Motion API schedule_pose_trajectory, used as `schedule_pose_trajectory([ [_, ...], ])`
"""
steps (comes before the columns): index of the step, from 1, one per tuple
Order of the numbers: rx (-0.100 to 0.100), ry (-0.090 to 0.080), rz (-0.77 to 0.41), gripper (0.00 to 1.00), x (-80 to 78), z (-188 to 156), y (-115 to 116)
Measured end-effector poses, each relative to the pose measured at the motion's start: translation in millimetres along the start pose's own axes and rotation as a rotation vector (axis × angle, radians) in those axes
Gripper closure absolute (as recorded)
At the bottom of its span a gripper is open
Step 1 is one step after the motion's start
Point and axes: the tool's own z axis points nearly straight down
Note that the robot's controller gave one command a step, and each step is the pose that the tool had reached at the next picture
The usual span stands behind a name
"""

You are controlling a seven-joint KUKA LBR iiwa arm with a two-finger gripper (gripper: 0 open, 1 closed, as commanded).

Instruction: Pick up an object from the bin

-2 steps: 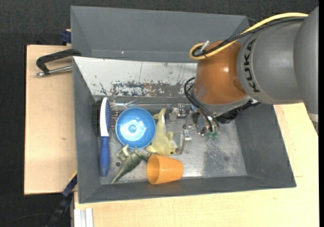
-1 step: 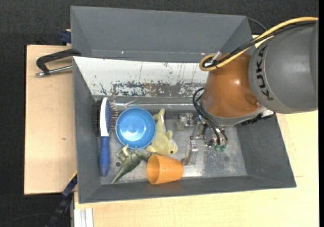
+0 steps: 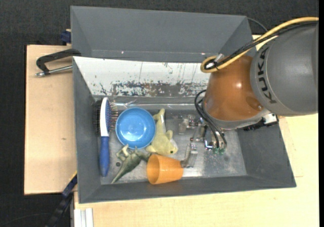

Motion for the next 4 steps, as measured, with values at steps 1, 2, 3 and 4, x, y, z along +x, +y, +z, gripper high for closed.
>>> schedule_pose_trajectory([
  [1,-0.003,-0.015,0.221,0.0,-90.9,-64,-1],
  [2,0.004,0.002,0.024,0.0,-101.5,15,-70],
  [3,0.003,-0.001,-0.177,0.0,-102.0,28,-118],
  [4,-0.013,-0.025,-0.36,0.0,-122.6,31,-162],
])
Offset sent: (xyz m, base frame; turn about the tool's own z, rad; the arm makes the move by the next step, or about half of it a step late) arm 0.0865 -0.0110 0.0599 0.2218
